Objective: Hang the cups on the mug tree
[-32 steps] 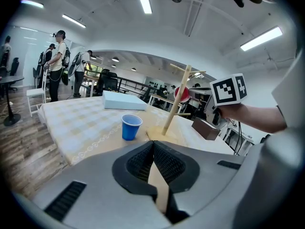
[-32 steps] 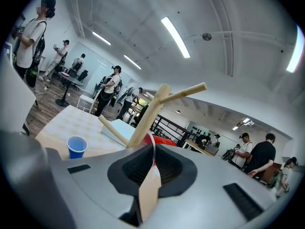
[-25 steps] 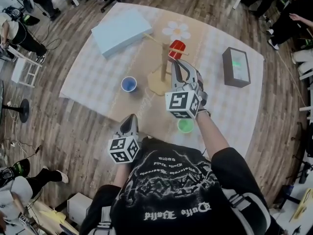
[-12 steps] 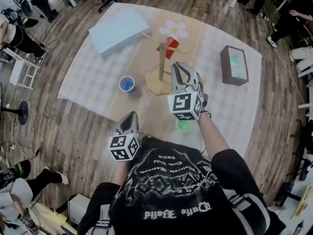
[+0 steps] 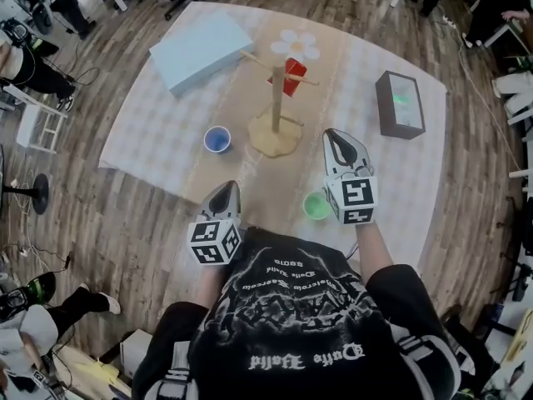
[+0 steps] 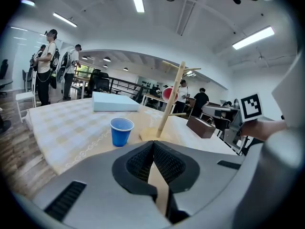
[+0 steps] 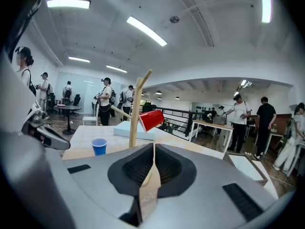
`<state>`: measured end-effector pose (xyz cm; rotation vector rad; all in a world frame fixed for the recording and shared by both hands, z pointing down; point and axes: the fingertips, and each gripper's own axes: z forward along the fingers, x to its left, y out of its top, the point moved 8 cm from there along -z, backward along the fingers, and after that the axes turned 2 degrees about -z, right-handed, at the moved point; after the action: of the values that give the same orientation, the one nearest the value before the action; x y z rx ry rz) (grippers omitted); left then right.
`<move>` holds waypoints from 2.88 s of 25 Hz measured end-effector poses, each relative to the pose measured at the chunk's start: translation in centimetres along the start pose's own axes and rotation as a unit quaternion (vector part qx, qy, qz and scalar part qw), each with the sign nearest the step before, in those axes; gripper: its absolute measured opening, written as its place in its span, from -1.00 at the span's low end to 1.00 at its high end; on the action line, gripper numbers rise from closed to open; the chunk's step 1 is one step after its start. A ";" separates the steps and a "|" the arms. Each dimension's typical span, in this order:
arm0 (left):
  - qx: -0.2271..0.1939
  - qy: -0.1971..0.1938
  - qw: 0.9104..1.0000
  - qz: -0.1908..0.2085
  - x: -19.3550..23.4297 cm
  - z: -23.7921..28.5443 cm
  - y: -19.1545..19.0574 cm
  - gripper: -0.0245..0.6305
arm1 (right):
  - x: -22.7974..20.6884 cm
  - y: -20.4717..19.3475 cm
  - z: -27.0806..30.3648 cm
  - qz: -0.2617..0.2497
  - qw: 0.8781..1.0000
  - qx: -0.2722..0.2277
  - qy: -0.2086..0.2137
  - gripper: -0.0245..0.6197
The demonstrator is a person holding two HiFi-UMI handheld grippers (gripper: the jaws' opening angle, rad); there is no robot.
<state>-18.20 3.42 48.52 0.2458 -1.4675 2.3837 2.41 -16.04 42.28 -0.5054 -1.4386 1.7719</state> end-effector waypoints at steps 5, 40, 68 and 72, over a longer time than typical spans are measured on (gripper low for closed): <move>0.014 0.006 1.000 -0.005 1.2 1.1 0.5 -0.86 | -1.3 -3.5 -3.0 0.025 0.999 0.040 -0.025 -0.89; 0.091 0.098 0.982 -0.136 10.8 9.5 6.1 -0.48 | -2.4 -10.9 -8.6 0.124 0.980 0.116 -0.099 -0.89; 0.064 0.094 0.985 -0.127 8.1 9.6 7.7 -0.78 | -2.0 -11.8 -8.7 0.128 0.980 0.127 -0.082 -0.90; 0.033 0.087 0.989 -0.113 7.0 9.1 9.7 -0.78 | -2.0 -11.9 -8.8 0.128 0.980 0.128 -0.079 -0.90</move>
<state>-28.46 -7.39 46.75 0.2037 -1.2150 2.2130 13.80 -11.34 50.77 -0.4364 -1.2661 2.2097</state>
